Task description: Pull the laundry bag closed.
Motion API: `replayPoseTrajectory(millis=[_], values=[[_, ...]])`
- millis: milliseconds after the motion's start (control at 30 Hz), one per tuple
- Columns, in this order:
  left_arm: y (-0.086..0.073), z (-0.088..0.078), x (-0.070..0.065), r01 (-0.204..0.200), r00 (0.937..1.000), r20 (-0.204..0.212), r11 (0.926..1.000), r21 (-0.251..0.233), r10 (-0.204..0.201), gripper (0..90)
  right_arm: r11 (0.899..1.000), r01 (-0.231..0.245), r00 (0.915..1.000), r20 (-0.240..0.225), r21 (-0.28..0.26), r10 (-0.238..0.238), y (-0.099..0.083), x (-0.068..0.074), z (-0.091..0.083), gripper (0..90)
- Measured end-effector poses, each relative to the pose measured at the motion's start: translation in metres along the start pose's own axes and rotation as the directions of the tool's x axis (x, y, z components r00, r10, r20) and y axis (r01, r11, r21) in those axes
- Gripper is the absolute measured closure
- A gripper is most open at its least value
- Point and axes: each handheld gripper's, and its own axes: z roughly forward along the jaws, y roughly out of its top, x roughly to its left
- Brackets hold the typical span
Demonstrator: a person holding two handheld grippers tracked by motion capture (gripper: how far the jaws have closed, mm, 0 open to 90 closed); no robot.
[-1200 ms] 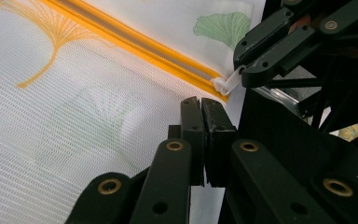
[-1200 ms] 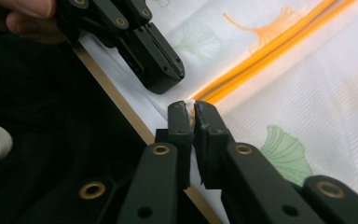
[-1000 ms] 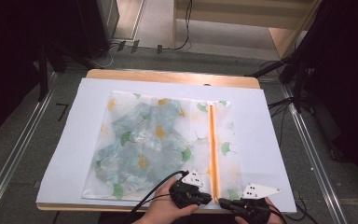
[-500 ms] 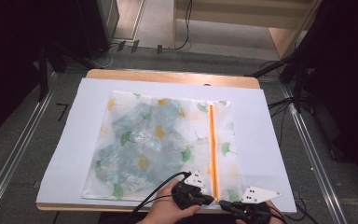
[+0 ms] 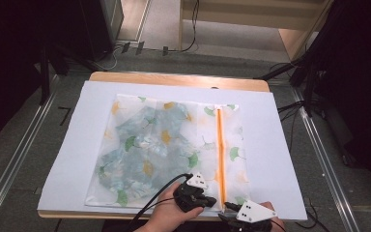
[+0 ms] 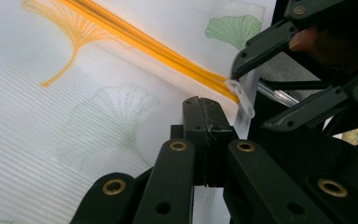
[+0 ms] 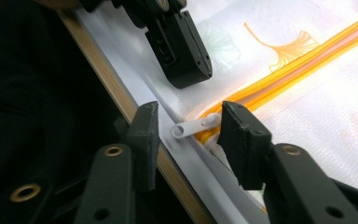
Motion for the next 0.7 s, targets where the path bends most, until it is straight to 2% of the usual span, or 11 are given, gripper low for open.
replayPoseTrajectory(millis=[133,233,267,300,333,467,700], values=[[0.000,0.000,0.000,0.002,1.0000,0.005,1.0000,0.002,-0.002,90.0,0.999,0.030,0.9991,0.030,0.022,-0.030,-0.002,0.002,0.005,57.7],[0.000,0.000,0.000,0.003,1.0000,0.006,1.0000,0.002,-0.003,90.0,1.000,0.018,0.9995,0.027,0.021,-0.019,-0.002,0.002,0.004,59.1],[0.000,0.000,0.001,0.006,0.9999,0.010,1.0000,0.002,-0.006,90.0,1.000,0.014,0.9997,0.017,0.023,-0.015,-0.001,0.001,0.003,63.2],[0.000,0.000,0.001,0.006,0.9999,0.010,1.0000,0.002,-0.006,90.0,1.000,0.014,0.9997,0.017,0.023,-0.015,-0.001,0.001,0.003,63.2],[0.000,0.000,0.001,0.009,0.9999,0.011,1.0000,0.003,-0.009,90.0,1.000,-0.003,0.9998,0.019,0.019,0.003,-0.002,-0.002,0.000,68.9],[0.000,0.000,0.002,0.010,0.9998,0.015,0.9999,0.006,-0.010,90.0,1.000,-0.031,0.9993,-0.019,0.002,0.031,-0.003,-0.007,-0.003,70.8],[0.000,0.000,0.002,0.010,0.9998,0.018,0.9999,0.002,-0.010,90.0,0.998,-0.061,0.9975,-0.038,-0.014,0.061,-0.002,-0.011,-0.007,74.2]])
